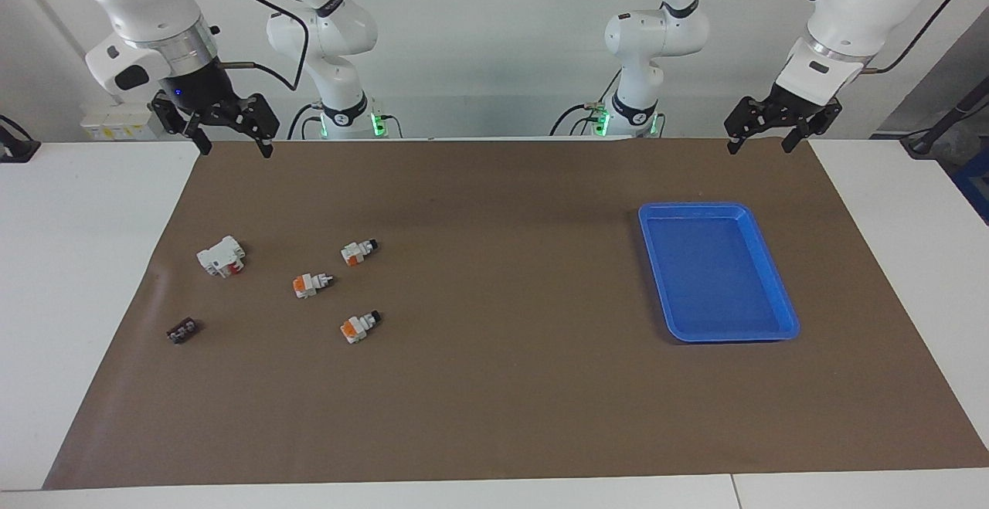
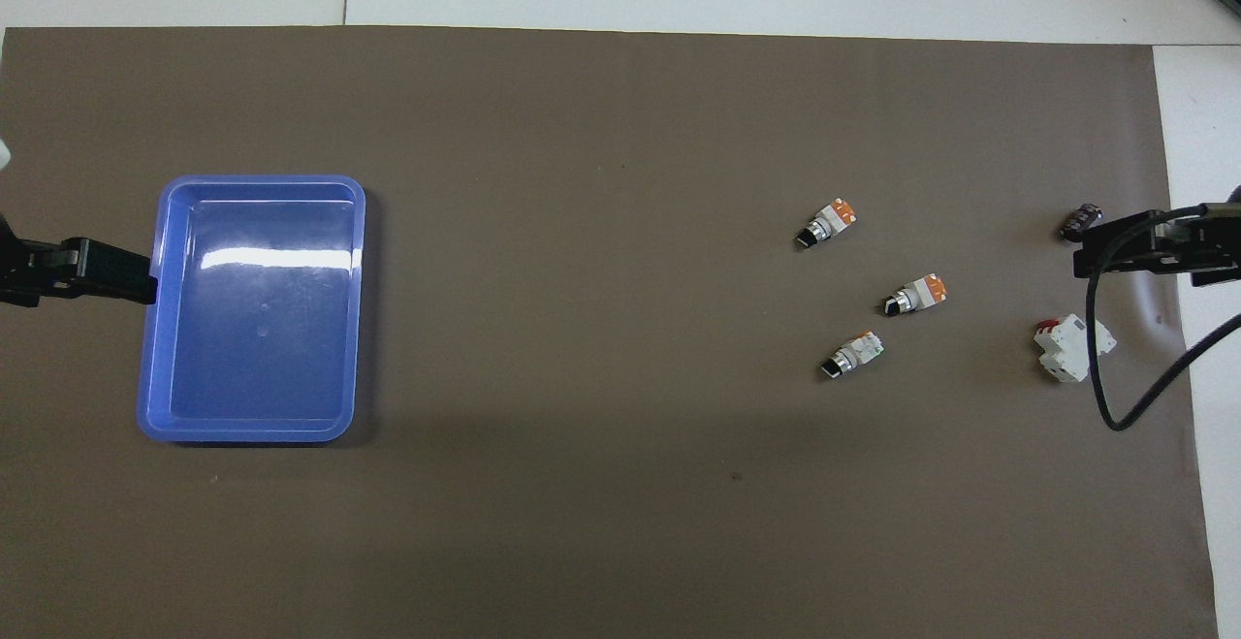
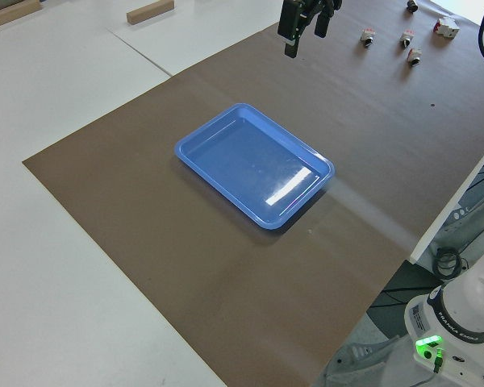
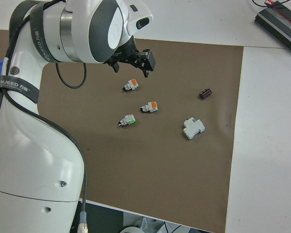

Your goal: Turn and place switch with both arms

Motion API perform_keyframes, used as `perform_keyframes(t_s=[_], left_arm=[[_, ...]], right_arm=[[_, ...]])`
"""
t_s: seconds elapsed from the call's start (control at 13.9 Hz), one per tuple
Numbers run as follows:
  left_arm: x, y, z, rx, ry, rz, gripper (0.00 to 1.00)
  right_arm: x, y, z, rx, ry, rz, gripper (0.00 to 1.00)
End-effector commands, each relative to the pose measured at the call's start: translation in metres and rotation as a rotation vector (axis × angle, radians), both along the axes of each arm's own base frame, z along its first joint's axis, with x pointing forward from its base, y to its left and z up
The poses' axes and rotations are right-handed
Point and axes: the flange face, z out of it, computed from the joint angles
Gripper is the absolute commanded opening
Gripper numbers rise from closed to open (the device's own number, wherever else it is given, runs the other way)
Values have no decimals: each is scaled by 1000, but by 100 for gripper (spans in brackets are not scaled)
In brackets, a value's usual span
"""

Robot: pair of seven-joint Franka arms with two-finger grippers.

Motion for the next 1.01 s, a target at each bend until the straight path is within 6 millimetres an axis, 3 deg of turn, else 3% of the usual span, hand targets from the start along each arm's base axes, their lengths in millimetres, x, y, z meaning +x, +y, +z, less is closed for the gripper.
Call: perform_keyframes(t_s=[0.0,0.94], left_arm=[[-9,3,1,13,-9,12,100],[-9,3,1,13,-9,12,100]], right_arm=[[-7,-1,2,-15,11,23,100],[-9,-1,3,-5,2,31,100]])
